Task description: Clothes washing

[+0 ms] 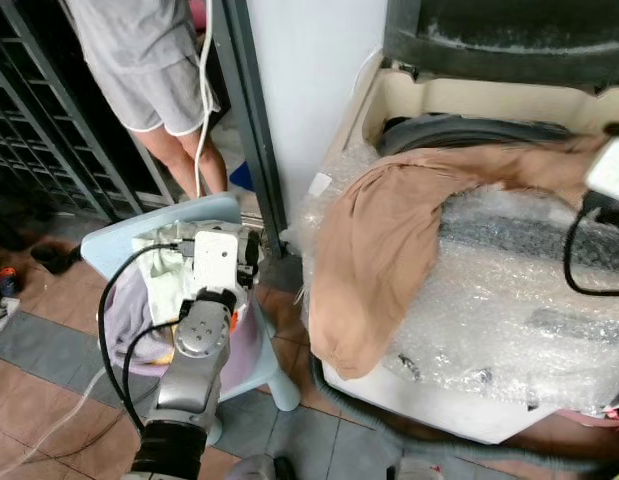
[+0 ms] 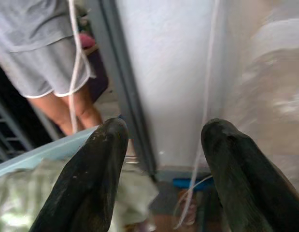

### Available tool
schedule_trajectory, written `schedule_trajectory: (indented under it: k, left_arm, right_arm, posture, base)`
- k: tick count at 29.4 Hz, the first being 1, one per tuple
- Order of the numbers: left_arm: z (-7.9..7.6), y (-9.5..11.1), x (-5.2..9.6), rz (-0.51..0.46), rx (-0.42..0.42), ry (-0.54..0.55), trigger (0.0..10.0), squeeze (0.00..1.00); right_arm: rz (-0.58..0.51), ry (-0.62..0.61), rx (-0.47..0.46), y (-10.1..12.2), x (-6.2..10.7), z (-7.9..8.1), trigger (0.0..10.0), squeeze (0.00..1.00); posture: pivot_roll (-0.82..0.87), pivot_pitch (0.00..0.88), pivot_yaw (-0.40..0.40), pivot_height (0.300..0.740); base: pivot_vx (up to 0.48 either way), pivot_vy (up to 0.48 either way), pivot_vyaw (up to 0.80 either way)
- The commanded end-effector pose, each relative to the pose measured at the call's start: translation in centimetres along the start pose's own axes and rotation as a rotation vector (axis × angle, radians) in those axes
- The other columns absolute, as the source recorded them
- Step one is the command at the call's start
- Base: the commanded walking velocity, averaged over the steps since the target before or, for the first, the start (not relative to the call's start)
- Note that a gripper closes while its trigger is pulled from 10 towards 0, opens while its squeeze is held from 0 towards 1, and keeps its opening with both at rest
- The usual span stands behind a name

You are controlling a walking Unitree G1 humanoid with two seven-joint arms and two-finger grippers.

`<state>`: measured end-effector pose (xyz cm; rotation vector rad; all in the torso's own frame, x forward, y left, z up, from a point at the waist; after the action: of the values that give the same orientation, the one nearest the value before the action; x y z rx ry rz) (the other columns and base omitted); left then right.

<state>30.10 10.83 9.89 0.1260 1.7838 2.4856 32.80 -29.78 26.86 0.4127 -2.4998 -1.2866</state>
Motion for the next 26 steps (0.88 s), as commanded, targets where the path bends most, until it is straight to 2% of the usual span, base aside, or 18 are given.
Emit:
schedule_trajectory:
  k: [1, 3, 5, 6, 7, 8, 9, 10, 11, 12, 13, 14, 17, 20, 21, 23, 24, 26]
  left_arm:
    - [0.5, -0.6, 0.1, 0.024, -0.010, 0.012, 10.0, 0.00]
    - [0.5, -0.6, 0.1, 0.024, -0.010, 0.012, 10.0, 0.00]
    - [0.5, -0.7, 0.1, 0.024, -0.010, 0.012, 10.0, 0.00]
    - [0.5, -0.6, 0.0, 0.023, -0.010, 0.014, 10.0, 0.00]
    - [0.6, -0.6, 0.0, 0.023, -0.010, 0.015, 10.0, 0.00]
    - [0.6, -0.6, 0.0, 0.023, -0.010, 0.015, 10.0, 0.00]
    - [0.7, -0.6, -0.1, 0.024, -0.009, 0.018, 10.0, 0.00]
    - [0.6, -0.7, -0.1, 0.029, -0.008, 0.015, 10.0, 0.00]
    - [0.6, -0.7, -0.1, 0.029, -0.008, 0.015, 10.0, 0.00]
    - [0.6, -0.7, 0.0, 0.034, -0.007, 0.010, 10.0, 0.00]
    - [0.5, -0.8, 0.0, 0.034, -0.009, 0.005, 10.0, 0.00]
    - [0.5, -0.8, 0.1, 0.035, -0.010, 0.003, 10.0, 0.00]
    - [0.5, -0.9, 0.1, 0.037, -0.010, 0.000, 10.0, 0.00]
    - [0.4, -0.9, 0.1, 0.041, -0.008, -0.003, 10.0, 0.00]
    - [0.3, -0.9, 0.1, 0.040, -0.008, -0.007, 10.0, 0.00]
    - [0.1, -0.8, 0.1, 0.037, -0.008, -0.013, 10.0, 0.00]
    - [0.0, -0.8, 0.1, 0.036, -0.007, -0.018, 10.0, 0.00]
    - [-0.1, -0.9, 0.1, 0.036, -0.007, -0.022, 10.0, 0.00]
  right_arm:
    - [-0.093, -0.058, -0.026, 2.1, 0.2, -1.4, 10.0, 1.00]
    - [-0.110, -0.136, 0.008, 2.5, -0.2, -2.2, 10.0, 1.00]
    - [-0.118, -0.161, 0.045, 2.8, -0.5, -2.2, 10.0, 1.00]
    - [-0.109, -0.081, 0.089, 3.1, -0.8, -1.1, 10.0, 0.85]
    - [-0.085, -0.013, 0.133, 3.2, -1.0, -0.2, 10.0, 0.77]
    - [-0.085, -0.013, 0.133, 3.2, -1.0, -0.2, 10.0, 0.77]
    - [-0.006, 0.117, 0.222, 2.6, -1.0, 1.4, 10.0, 0.77]
    - [0.065, 0.186, 0.267, 1.9, -0.6, 1.9, 10.0, 0.78]
    - [0.065, 0.186, 0.267, 1.9, -0.6, 1.9, 10.0, 0.78]
    - [0.138, 0.252, 0.305, 1.1, -0.1, 2.3, 10.0, 0.78]
    - [0.256, 0.339, 0.383, -0.2, 1.1, 2.5, 10.0, 0.78]
    - [0.305, 0.352, 0.395, -0.6, 1.5, 2.2, 10.0, 0.78]
    - [0.410, 0.397, 0.370, -1.4, 2.9, 1.3, 10.0, 0.77]
    - [0.479, 0.444, 0.359, -1.0, 4.6, 0.7, 10.0, 0.71]
    - [0.481, 0.444, 0.361, -0.8, 4.8, 0.5, 10.0, 0.58]
    - [0.471, 0.439, 0.341, -0.3, 4.9, 0.4, 10.0, 0.55]
    - [0.429, 0.451, 0.279, 0.2, 4.9, 0.5, 10.0, 0.39]
    - [0.345, 0.457, 0.186, 0.9, 4.6, 0.8, 10.0, 0.24]
  posture:
    - [-0.15, 0.000, 0.123, 0.740]
    - [-0.15, 0.000, 0.121, 0.740]
    - [-0.15, 0.000, 0.119, 0.740]
    - [-0.14, 0.000, 0.117, 0.740]
    - [-0.14, 0.000, 0.117, 0.740]
    - [-0.14, 0.000, 0.117, 0.740]
    - [-0.14, 0.000, 0.115, 0.740]
    - [-0.14, 0.000, 0.115, 0.740]
    - [-0.14, 0.000, 0.115, 0.740]
    - [-0.14, 0.000, 0.115, 0.740]
    - [-0.14, 0.000, 0.112, 0.740]
    - [-0.14, 0.000, 0.113, 0.740]
    - [-0.15, 0.000, 0.114, 0.740]
    - [-0.15, 0.000, 0.118, 0.740]
    - [-0.15, 0.000, 0.118, 0.740]
    - [-0.15, 0.000, 0.119, 0.740]
    - [-0.15, 0.000, 0.121, 0.740]
    - [-0.16, 0.000, 0.122, 0.740]
  base:
    - [0.000, 0.000, 0.00]
    - [0.000, 0.000, 0.00]
    - [0.000, 0.000, 0.00]
    - [0.000, 0.000, 0.00]
    - [0.000, 0.000, 0.00]
    - [0.000, 0.000, 0.00]
    - [0.000, 0.000, 0.00]
    - [0.000, 0.000, 0.00]
    - [0.000, 0.000, 0.00]
    - [0.000, 0.000, 0.00]
    - [0.000, 0.000, 0.00]
    - [0.000, 0.000, 0.00]
    - [0.000, 0.000, 0.00]
    - [0.000, 0.000, 0.00]
    - [0.000, 0.000, 0.00]
    - [0.000, 0.000, 0.00]
    - [0.000, 0.000, 0.00]
    - [0.000, 0.000, 0.00]
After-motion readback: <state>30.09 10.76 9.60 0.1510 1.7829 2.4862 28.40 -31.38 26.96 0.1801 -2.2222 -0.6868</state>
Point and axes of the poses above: a point about 5 cm out from each wrist's last joint towards the gripper, its own x axis pointing back from the gripper into the wrist, its own y axis along the axis of the wrist's last joint, z = x × y, the point moved 1 cm from there along -x, pointing out of the wrist towards the gripper, and after that the axes turned 15 degrees about -x, right-handed, at the moved point
